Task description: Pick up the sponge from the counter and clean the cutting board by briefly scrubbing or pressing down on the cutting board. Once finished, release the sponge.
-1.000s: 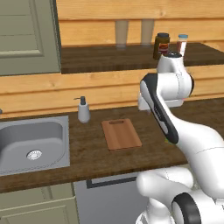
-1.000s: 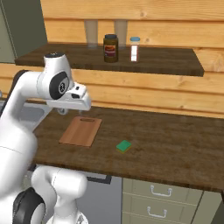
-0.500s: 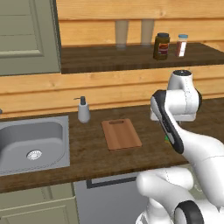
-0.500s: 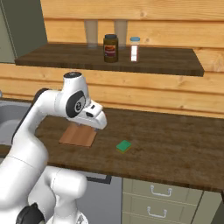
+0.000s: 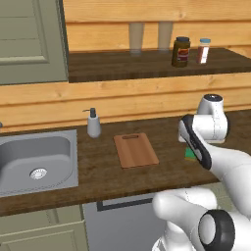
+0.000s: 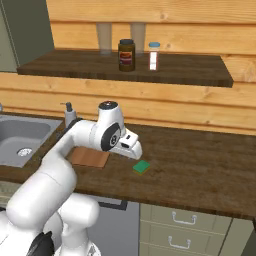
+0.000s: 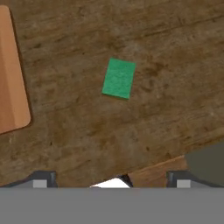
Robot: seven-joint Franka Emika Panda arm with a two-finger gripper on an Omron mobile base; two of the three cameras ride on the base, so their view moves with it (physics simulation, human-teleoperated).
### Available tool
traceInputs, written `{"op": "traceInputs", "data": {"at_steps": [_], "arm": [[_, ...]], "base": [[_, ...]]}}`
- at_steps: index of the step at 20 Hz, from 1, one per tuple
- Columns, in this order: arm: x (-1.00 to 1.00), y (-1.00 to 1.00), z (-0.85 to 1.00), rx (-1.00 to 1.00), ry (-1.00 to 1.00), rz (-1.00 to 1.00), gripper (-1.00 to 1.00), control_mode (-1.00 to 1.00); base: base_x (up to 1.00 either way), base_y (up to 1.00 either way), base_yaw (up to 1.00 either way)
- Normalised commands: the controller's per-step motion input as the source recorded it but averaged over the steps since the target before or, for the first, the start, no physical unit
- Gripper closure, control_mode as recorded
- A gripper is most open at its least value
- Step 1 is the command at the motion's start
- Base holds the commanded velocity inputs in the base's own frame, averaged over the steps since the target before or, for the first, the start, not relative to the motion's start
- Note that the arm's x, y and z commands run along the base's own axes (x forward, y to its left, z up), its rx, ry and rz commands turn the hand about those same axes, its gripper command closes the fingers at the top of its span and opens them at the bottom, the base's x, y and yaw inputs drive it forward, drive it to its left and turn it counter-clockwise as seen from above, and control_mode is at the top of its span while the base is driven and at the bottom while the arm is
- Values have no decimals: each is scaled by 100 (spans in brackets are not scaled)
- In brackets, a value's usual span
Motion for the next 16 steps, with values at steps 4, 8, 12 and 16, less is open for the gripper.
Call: {"op": "traceInputs", "data": {"at_steps": [4, 8, 12, 16], "arm": [[68, -47, -35, 0, 2, 0, -100, -100], [71, -42, -33, 0, 1, 0, -100, -100], [54, -2, -32, 0, 3, -3, -100, -100], [33, 0, -35, 0, 3, -2, -100, -100]], "base": [[0, 0, 0], [0, 0, 0], [0, 0, 0], [0, 0, 0]]}}
